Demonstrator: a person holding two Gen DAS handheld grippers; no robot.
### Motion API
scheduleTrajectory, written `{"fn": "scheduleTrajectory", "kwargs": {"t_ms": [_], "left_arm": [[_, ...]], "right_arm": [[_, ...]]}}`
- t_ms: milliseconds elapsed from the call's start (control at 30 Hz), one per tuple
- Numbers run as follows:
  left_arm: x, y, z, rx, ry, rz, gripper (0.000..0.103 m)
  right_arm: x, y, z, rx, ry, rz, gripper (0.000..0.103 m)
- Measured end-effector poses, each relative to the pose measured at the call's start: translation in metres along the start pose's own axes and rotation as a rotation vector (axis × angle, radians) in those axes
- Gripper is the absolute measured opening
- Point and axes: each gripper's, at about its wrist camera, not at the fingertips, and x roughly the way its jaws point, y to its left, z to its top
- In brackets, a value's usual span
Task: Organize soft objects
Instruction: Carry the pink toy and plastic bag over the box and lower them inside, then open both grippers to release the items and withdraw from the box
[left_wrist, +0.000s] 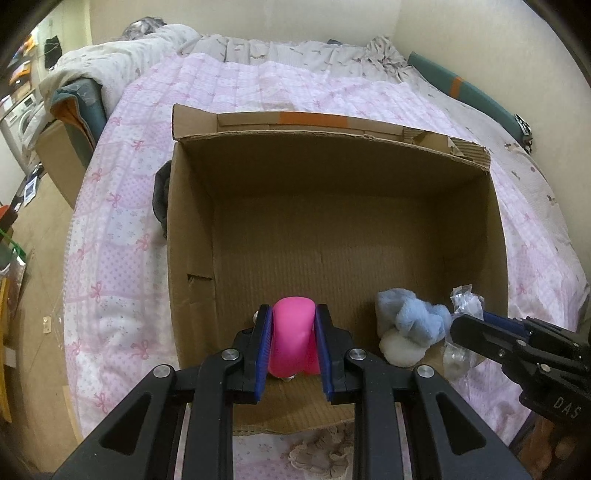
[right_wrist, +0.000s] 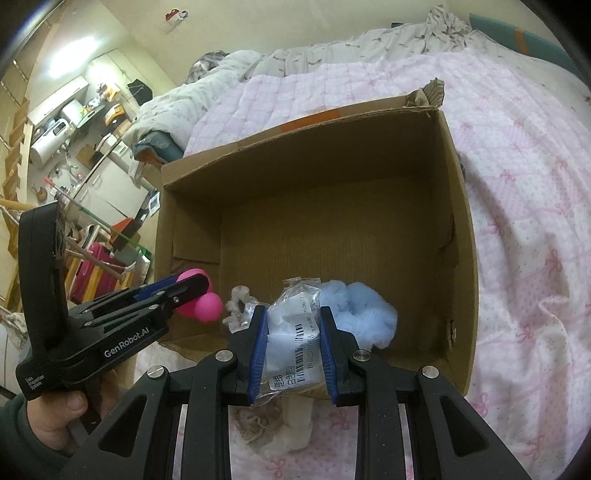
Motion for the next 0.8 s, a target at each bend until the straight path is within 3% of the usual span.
{"fn": "scheduleTrajectory", "kwargs": {"t_ms": [400, 467, 533, 633, 767, 800], "left_arm": [[0.0004, 0.0018, -0.0003, -0.015, 0.012, -0.002, 0.022], [0.0001, 0.0012, -0.0004, -0.008, 0.011, 0.002, 0.029], [-0.0019, 0.0004, -0.0008, -0.009, 0.001, 0.003, 0.049], [-0.0062, -0.0002, 0.0001, -0.007, -0.022, 0.014, 0.063], [-0.0079, 0.0002, 0.0012, -0.008, -0.029, 0.024, 0.066], [-0.0080, 0.0005, 0.0016, -0.010, -0.028, 0.026, 0.066]], "right_arm": [[0.0039, -0.0017, -0.0002, 0.012, 0.003, -0.004, 0.028], [0.0047, -0.0022, 0.0001, 0.013, 0.003, -0.004, 0.028], [0.0048, -0.0025, -0.0001, 0.016, 0.003, -0.004, 0.028], [0.0047, -0.0032, 0.0002, 0.020, -0.002, 0.000, 0.028], [0.0055, -0.0056, -0.0002, 0.033, 0.001, 0.006, 0.032], [0.0057, -0.0069, 0.0000, 0.044, 0.005, 0.009, 0.043]]}}
